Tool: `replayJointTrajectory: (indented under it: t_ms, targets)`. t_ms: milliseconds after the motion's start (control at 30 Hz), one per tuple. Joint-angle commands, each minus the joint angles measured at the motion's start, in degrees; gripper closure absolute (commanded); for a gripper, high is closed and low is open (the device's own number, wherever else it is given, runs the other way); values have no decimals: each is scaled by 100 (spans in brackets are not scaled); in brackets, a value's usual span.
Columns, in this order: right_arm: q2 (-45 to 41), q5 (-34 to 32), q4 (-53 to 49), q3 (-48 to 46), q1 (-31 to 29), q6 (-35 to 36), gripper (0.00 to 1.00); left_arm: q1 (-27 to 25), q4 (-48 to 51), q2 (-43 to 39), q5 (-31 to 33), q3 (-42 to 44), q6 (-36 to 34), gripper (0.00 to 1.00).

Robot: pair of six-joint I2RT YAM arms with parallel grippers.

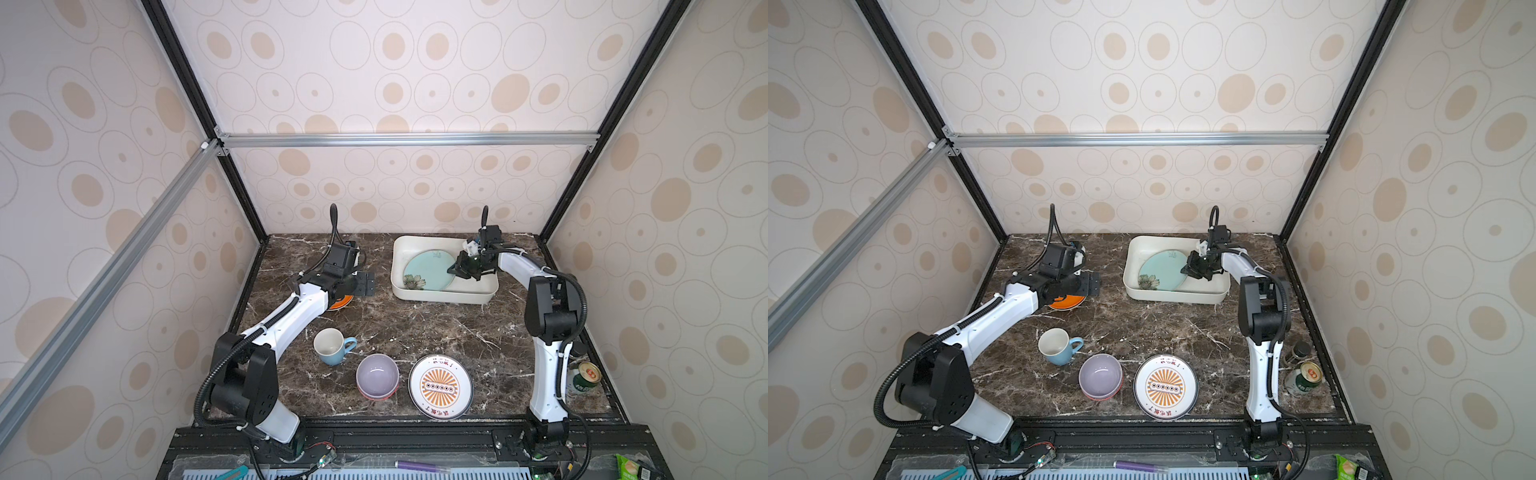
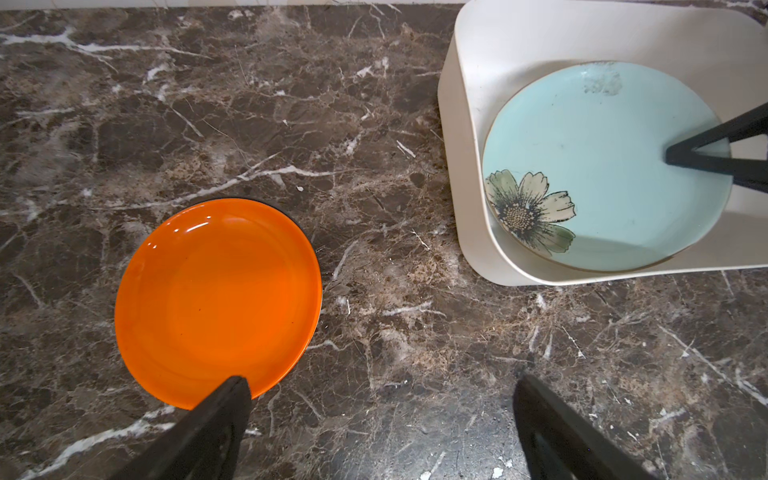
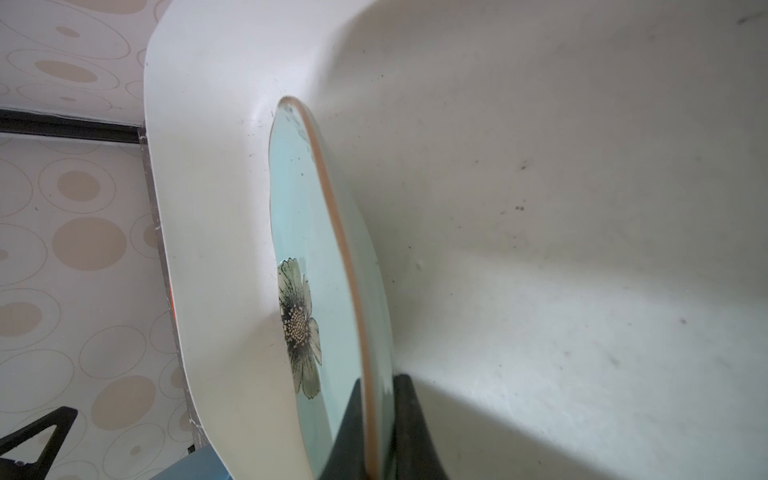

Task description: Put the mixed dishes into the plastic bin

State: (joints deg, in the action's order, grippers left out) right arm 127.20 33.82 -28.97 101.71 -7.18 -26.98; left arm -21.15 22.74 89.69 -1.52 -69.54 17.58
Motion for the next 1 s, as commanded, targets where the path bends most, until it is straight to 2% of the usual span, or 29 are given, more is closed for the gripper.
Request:
replayJointTrajectory:
  t_ms: [0, 133, 200, 300, 367, 533, 633, 800, 967]
  targets:
    - [125, 389, 209, 243, -266, -15, 98, 49, -103, 11, -94, -16, -124, 1]
    - [233, 375, 323, 194, -454, -90, 96, 51, -75, -21, -94, 27, -139, 1]
    - [291, 395, 386, 192, -484, -161, 92, 51, -68, -39, -103, 45, -145, 1]
    - [369, 390, 318, 269, -486, -164, 70, 54, -62, -48, -111, 80, -148, 1]
    - [313, 334, 203, 275, -486, -52, 65, 62, -77, -33, -129, 90, -146, 1]
    - [-187, 282, -126, 111, -487, 290, 56, 35, 23, 136, 15, -89, -95, 1]
    - [-939, 148, -260, -317, -486, 529, 53, -84, 232, 431, 209, -422, -176, 1]
    - [-2411, -1150, -667, -1169, -449, 1097, 41, -348, 458, 1069, 274, -1217, -279, 1]
    - [-3148, -2595, -898, -1854, -214, 1189, 35, -465, 689, 1816, 341, -2052, -325, 1]
